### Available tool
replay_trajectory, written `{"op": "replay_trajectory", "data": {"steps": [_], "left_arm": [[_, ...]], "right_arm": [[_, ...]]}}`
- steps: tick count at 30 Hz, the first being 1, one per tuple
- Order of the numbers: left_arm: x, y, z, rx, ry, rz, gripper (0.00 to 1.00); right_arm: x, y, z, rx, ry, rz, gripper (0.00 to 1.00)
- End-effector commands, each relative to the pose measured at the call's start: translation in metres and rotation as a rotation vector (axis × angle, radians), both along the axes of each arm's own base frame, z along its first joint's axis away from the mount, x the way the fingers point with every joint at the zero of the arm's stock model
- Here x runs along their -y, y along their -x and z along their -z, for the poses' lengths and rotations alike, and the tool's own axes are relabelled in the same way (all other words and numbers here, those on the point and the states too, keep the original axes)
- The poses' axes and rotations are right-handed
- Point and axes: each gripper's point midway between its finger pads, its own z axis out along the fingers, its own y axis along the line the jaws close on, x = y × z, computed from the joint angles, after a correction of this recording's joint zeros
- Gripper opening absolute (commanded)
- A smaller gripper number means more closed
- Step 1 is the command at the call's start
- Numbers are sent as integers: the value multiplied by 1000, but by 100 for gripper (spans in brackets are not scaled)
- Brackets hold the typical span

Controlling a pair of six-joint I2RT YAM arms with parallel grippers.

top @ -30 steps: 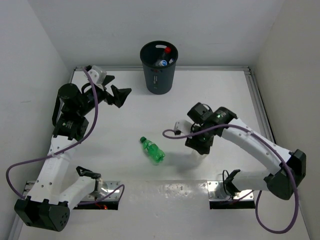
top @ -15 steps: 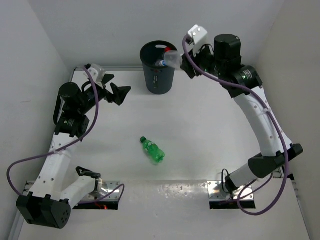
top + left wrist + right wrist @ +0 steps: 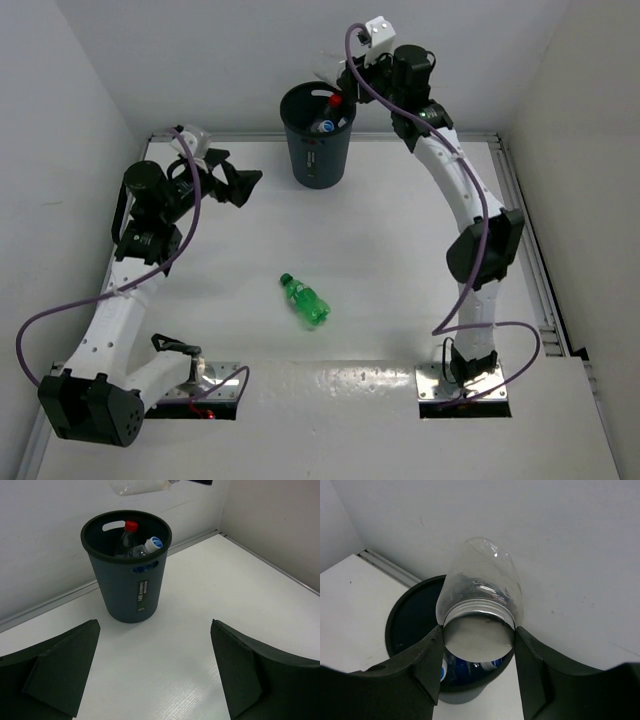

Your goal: Put the plastic bottles in the bin

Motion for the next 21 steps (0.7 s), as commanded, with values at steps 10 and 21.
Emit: {"op": "replay_trajectory", "data": {"steps": [10,21], "left_arm": [[-2,-4,23,-69,-88,46,100],[45,23,63,-117,-365,418,96]], "right_arm": [[-11,-19,-10,76,-33,-11,76],[34,53,-88,123,-8,35,91]]}}
